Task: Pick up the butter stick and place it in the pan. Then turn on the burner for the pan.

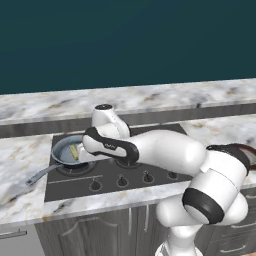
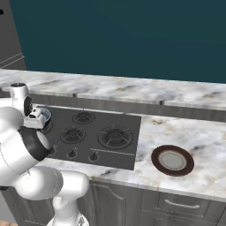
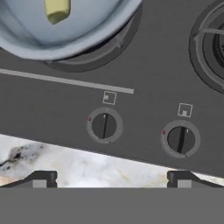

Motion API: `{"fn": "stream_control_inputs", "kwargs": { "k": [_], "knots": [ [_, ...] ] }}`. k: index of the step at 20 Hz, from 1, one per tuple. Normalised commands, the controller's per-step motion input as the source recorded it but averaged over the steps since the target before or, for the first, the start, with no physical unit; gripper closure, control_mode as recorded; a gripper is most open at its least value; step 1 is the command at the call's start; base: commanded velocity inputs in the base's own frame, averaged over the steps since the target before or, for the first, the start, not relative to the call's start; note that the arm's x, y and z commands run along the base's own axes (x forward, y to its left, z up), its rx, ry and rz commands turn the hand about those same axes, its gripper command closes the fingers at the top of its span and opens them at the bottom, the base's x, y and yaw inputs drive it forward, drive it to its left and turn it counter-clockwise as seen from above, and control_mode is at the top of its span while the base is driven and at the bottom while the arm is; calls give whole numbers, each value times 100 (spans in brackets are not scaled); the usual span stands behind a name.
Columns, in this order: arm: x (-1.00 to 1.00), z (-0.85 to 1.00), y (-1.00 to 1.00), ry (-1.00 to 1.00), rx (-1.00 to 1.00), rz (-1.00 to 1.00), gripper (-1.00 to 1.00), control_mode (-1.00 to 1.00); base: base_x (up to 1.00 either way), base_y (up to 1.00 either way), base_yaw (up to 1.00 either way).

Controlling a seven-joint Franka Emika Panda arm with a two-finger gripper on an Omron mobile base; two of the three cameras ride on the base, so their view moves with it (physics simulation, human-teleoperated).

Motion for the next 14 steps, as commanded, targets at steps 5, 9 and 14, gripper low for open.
{"fn": "stream_control_inputs", "kwargs": {
  "k": [5,9,14],
  "knots": [
    [0,-14,4,0,0,0,-100,-100,0,0,0],
    [1,-23,0,0,0,0,-100,-100,0,0,0],
    [1,-29,0,0,0,0,-100,-100,0,0,0]
  ]
}}
